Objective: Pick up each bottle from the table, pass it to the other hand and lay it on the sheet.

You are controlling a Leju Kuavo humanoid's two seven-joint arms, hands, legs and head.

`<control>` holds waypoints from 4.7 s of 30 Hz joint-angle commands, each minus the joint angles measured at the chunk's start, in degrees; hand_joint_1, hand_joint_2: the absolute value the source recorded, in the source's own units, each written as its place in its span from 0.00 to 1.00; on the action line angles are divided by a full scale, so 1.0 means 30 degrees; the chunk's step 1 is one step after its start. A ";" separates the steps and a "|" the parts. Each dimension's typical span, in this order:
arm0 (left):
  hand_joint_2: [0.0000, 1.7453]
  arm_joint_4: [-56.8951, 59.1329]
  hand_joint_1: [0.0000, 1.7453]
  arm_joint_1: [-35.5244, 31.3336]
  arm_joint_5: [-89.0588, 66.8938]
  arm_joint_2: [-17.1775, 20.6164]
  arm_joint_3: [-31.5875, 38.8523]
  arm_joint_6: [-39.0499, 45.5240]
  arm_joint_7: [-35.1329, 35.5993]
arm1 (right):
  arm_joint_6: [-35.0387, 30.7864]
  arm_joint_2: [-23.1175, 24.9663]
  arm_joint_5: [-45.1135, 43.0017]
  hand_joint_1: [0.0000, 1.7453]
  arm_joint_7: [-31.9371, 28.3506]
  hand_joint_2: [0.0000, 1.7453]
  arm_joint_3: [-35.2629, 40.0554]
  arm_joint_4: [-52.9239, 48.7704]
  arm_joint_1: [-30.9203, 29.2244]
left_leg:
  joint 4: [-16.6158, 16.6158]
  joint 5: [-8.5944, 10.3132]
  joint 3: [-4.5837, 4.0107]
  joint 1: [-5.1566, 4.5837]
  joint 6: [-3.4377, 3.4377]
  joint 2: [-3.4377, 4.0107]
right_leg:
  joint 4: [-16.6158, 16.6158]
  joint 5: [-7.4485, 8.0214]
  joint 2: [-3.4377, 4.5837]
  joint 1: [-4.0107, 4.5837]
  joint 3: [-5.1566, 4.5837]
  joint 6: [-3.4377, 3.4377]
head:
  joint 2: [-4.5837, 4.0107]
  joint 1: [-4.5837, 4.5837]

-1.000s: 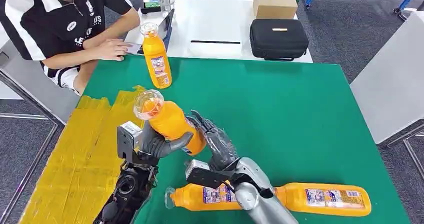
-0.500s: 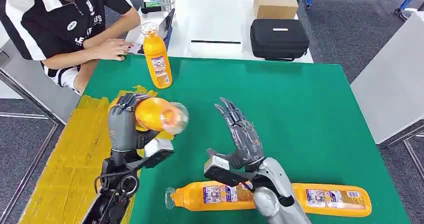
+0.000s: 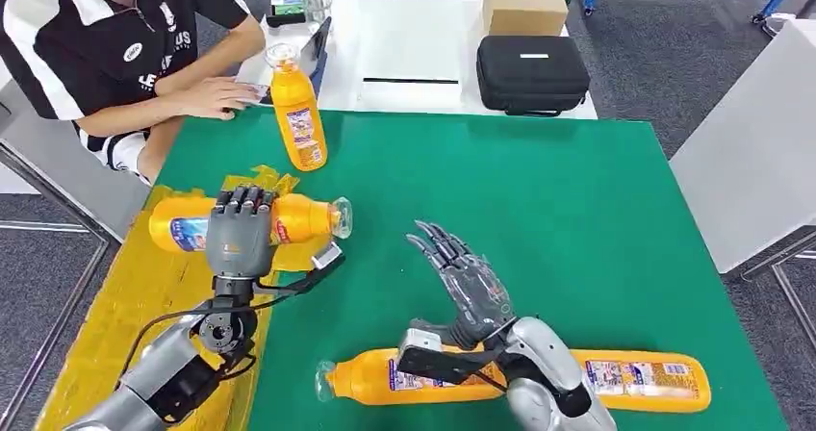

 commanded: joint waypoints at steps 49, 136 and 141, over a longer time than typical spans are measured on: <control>1.00 0.4091 0.00 0.2738 0.2376 -0.6504 1.5600 0.0379 -1.2663 | 0.6776 -0.5440 0.1550 0.00 -0.2100 0.00 0.3073 -0.2115 0.1403 | -0.0012 -0.0051 0.0049 0.0016 -0.0052 -0.0068 | -0.0024 -0.0049 -0.0085 0.0018 0.0081 -0.0012 | 0.0000 -0.0007; 1.00 -0.6707 0.00 0.4815 3.1631 -0.5669 0.6994 -1.5782 -1.7886 | -0.8905 0.3724 -0.5143 1.00 -0.3632 1.00 -0.2984 0.6655 -0.0696 | -0.0020 -0.0048 0.0040 0.0032 -0.0069 -0.0074 | -0.0029 -0.0040 -0.0083 0.0036 0.0071 -0.0026 | 0.0000 0.0000; 1.00 -0.6706 0.00 0.4821 3.1631 -0.5656 0.6998 -1.5782 -1.7886 | -0.8902 0.3686 -0.5144 1.00 -0.3632 1.00 -0.2992 0.6670 -0.0679 | -0.0015 -0.0073 0.0079 0.0039 -0.0078 -0.0046 | -0.0023 -0.0059 -0.0060 0.0041 0.0103 -0.0025 | 0.0000 -0.0007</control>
